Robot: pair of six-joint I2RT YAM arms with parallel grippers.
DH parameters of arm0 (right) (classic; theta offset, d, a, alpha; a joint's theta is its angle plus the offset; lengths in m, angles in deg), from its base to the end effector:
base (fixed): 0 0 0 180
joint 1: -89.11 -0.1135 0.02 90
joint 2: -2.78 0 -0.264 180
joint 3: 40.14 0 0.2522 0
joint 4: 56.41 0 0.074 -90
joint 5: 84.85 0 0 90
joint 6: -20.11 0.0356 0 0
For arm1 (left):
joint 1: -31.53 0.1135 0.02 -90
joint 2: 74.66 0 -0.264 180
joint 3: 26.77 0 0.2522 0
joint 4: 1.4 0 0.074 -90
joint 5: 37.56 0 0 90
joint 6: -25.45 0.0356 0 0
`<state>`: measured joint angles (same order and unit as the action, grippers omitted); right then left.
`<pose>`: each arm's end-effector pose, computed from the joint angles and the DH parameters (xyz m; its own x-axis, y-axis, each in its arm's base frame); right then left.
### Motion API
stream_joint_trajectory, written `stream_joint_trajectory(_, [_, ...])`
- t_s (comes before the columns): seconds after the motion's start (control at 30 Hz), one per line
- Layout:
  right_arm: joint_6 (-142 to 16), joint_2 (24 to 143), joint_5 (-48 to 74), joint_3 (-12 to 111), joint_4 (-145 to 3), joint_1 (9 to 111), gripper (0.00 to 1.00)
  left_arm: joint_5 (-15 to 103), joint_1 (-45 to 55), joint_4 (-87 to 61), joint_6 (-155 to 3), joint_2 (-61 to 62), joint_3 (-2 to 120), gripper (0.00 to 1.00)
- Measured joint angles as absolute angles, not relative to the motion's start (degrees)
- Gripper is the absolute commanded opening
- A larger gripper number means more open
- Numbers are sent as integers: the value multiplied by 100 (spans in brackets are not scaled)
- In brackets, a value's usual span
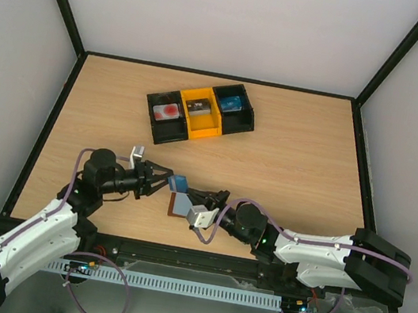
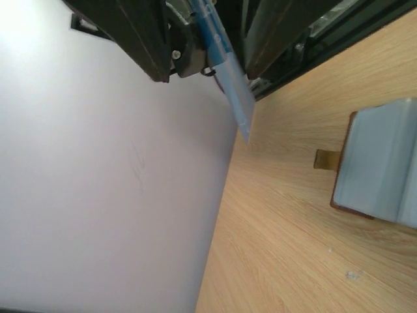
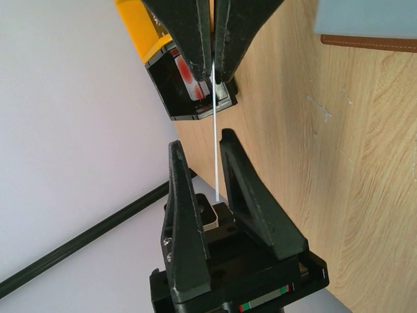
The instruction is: Take the credit cards out of the card holder
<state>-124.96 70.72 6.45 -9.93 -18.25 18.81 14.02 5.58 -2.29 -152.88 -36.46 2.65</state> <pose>0.0767 0.2167 0.2047 0.7794 -0.2547 -0.5724 -0.5412 0.1865 -0.8199 0.1362 -0.0909 0.2211 -0.8977 -0.4341 0.0756 -0.1249 0.0862 -0.9884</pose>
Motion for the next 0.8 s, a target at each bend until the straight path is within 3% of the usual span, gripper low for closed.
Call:
stream_joint_trajectory(0.3, [-12011, 7029, 567, -1071, -1755, 1859, 2, 1785, 560, -798, -14925, -3955, 431, 99])
stream_joint_trajectory(0.63, [-10533, 6436, 267, -1139, -1783, 1863, 2, 2779, 564, -2186, -13144, -3950, 1500, 100])
stream_joint_trajectory(0.8, [-9473, 6511, 20, -615, -2684, 2082, 2, 3385, 573, -2732, -11988, -3994, 1800, 100])
